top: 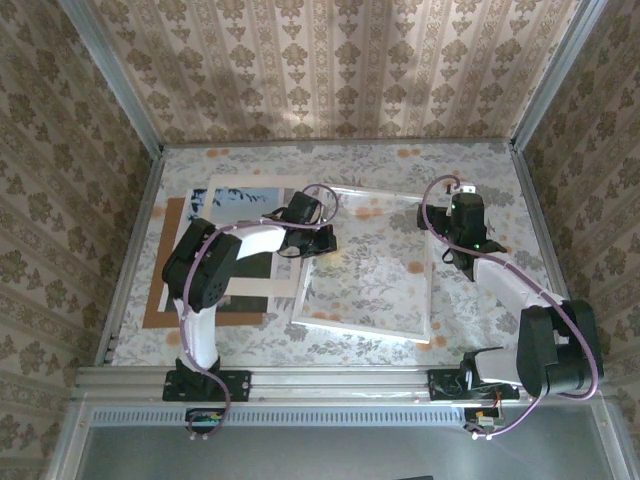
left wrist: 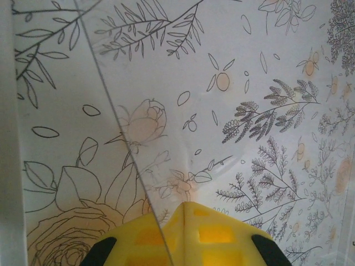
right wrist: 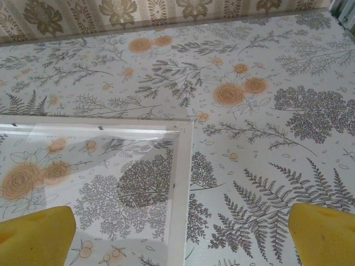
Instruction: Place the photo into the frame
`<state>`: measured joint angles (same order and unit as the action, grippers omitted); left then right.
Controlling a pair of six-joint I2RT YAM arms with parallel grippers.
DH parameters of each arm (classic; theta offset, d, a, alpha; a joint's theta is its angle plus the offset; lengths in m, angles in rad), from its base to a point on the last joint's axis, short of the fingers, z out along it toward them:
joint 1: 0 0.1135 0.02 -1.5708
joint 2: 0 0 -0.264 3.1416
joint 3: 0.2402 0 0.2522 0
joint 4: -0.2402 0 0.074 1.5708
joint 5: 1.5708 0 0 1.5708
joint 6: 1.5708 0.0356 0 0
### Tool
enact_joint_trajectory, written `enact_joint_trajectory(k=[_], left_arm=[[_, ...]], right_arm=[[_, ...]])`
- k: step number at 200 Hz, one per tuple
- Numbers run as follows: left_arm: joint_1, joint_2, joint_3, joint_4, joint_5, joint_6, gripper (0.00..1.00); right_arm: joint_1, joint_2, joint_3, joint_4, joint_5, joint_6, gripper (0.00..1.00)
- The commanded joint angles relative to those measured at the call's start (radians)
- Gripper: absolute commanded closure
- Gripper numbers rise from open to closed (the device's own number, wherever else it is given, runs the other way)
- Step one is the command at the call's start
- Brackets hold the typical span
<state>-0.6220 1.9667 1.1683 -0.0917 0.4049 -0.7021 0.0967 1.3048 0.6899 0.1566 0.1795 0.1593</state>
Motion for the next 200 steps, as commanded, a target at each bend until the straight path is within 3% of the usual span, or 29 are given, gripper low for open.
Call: enact_joint_trajectory(k=[1, 200], left_arm=[[0.01, 0.021, 0.013, -0.034, 0.012, 0.037, 1.0], [0.008, 0.06, 0.067, -0.065, 0.028, 0.101, 1.0]], right_arm=[[0.007, 0.001, -0.01, 0.017, 0.023, -0.011, 0.0], [0.008, 0.017, 0.0, 0.007, 0.008, 0.005, 0.0]])
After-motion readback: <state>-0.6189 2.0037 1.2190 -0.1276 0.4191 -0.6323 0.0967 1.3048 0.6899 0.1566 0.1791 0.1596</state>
